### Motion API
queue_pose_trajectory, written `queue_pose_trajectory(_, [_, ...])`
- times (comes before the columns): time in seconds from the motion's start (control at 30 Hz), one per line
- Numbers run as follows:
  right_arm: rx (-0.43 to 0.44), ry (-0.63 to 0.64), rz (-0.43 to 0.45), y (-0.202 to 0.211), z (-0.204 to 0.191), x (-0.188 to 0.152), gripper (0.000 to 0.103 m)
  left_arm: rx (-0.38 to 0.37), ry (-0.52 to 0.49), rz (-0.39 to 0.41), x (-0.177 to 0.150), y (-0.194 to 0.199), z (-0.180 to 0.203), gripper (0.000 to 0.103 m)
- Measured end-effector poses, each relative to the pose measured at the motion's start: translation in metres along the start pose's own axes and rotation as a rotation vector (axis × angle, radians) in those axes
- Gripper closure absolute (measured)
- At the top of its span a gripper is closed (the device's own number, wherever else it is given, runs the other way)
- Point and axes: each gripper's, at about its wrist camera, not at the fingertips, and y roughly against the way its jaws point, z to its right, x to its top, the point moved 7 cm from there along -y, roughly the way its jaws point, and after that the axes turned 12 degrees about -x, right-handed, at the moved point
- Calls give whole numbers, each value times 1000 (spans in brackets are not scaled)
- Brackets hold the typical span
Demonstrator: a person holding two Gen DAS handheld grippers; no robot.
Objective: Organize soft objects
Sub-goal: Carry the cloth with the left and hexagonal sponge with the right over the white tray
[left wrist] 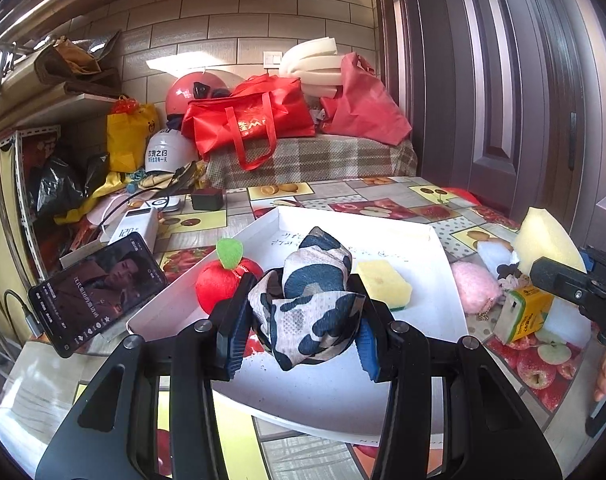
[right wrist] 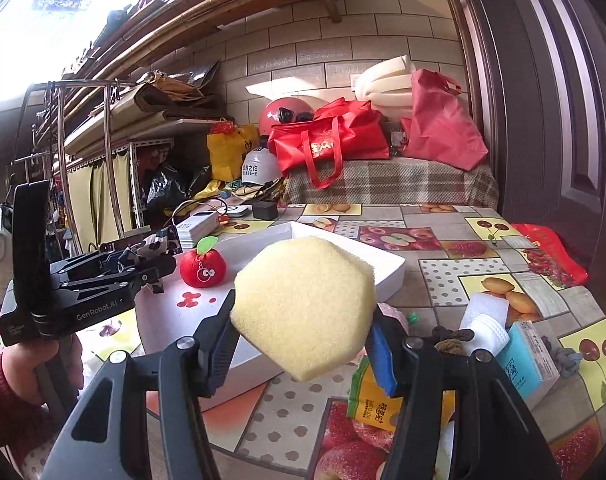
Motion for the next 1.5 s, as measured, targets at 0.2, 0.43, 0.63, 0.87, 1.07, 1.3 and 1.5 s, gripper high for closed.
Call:
queue_pose_trajectory(0.2, [16,27,-18,-9,-14,-1,46,-7,16,-4,1,-5,-5,58])
queue_pose_trajectory(0.43, [30,29,-45,-29,-31,1,46,8,35,-49,1,-19,-14,58])
queue_pose_trajectory(0.63, [66,31,-87,-53,-48,3,46,0,55,-80,2,-33,-22,58])
queue_pose_trajectory(0.87, [80,60,-151,-86,-66,5,46,-4,122,-110,2,-45,-38,58])
queue_pose_trajectory(1.07, [42,27,-191,-111,-58,8,46,41,111,-100,8,-53,-48,58])
queue_pose_trajectory(1.3, [-9,-1,-231,-133,-48,12,46,47,64,-148,7,-65,-44,58])
queue_pose_trajectory(1.5, [-8,-7,-235,-133,-47,11,45,48,60,-149,8,-66,-45,58])
